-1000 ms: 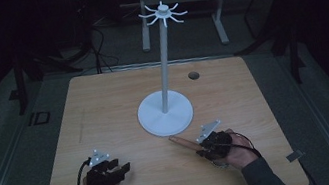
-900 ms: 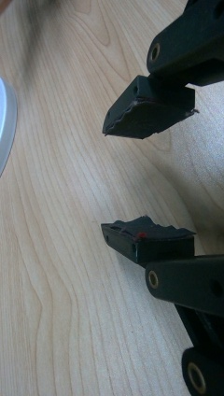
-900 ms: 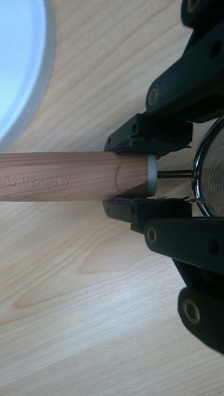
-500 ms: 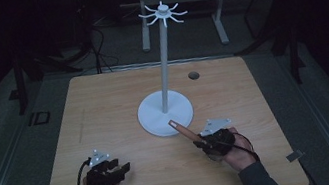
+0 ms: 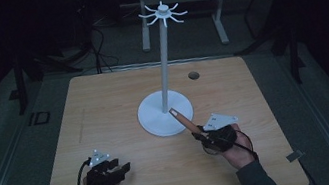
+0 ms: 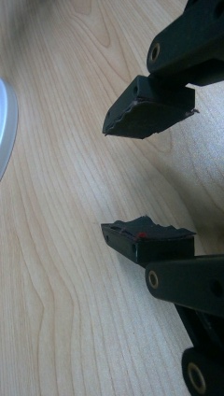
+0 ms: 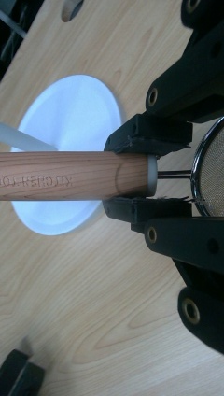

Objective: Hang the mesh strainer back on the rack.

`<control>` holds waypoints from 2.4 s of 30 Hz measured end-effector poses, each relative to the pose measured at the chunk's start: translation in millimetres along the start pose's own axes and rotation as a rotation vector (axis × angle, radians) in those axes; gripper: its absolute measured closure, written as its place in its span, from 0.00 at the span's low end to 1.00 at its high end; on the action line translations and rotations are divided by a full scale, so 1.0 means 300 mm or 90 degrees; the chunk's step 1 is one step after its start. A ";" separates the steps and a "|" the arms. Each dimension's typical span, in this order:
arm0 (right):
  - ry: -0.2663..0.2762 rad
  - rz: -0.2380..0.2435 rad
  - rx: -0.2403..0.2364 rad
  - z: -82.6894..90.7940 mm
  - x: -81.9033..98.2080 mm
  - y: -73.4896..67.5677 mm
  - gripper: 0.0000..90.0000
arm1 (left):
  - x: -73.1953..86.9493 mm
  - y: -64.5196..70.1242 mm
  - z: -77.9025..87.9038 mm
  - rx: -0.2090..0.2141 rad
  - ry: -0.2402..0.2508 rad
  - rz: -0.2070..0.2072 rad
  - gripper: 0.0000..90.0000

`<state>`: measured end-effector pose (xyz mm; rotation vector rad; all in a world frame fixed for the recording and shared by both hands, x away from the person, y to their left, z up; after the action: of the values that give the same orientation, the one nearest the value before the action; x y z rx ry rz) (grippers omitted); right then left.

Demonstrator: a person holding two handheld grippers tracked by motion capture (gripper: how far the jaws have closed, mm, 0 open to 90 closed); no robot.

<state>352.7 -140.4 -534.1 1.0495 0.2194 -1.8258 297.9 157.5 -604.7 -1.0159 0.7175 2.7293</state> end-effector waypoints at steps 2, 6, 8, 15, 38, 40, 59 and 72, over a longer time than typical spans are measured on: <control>0.008 -0.003 0.002 0.002 -0.012 0.001 0.77 | 0.000 0.000 0.000 0.000 0.001 0.000 0.51; 0.022 -0.006 0.010 0.005 -0.036 0.007 0.77 | 0.000 0.000 0.000 0.000 0.001 0.001 0.51; 0.027 -0.008 0.012 0.006 -0.046 0.009 0.77 | -0.001 0.000 0.001 0.000 0.002 0.000 0.51; 0.047 -0.021 0.024 0.009 -0.077 0.018 0.77 | -0.002 -0.001 0.002 0.000 0.004 0.002 0.51; 0.088 -0.071 0.060 0.027 -0.126 0.059 0.77 | -0.003 -0.001 0.003 0.000 0.006 0.003 0.51; 0.096 -0.072 0.064 0.031 -0.131 0.062 0.77 | -0.003 -0.001 0.003 0.000 0.006 0.003 0.51; 0.125 -0.093 0.083 0.053 -0.162 0.086 0.77 | -0.003 -0.001 0.002 0.001 0.006 0.002 0.51; 0.143 -0.097 0.102 0.074 -0.191 0.110 0.77 | -0.003 -0.001 0.002 0.001 0.004 0.003 0.51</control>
<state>375.5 -131.6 -468.6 1.3850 0.2988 -1.8838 298.1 158.0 -603.8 -1.0247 0.7242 2.7295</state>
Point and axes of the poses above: each handheld gripper's, and its own axes: z roughly backward along the jaws, x roughly out of its underside, y roughly to its right, the point moved 8 cm from there along -z, roughly forward along the jaws, and after that the axes turned 12 degrees about z, right-handed, at the moved point
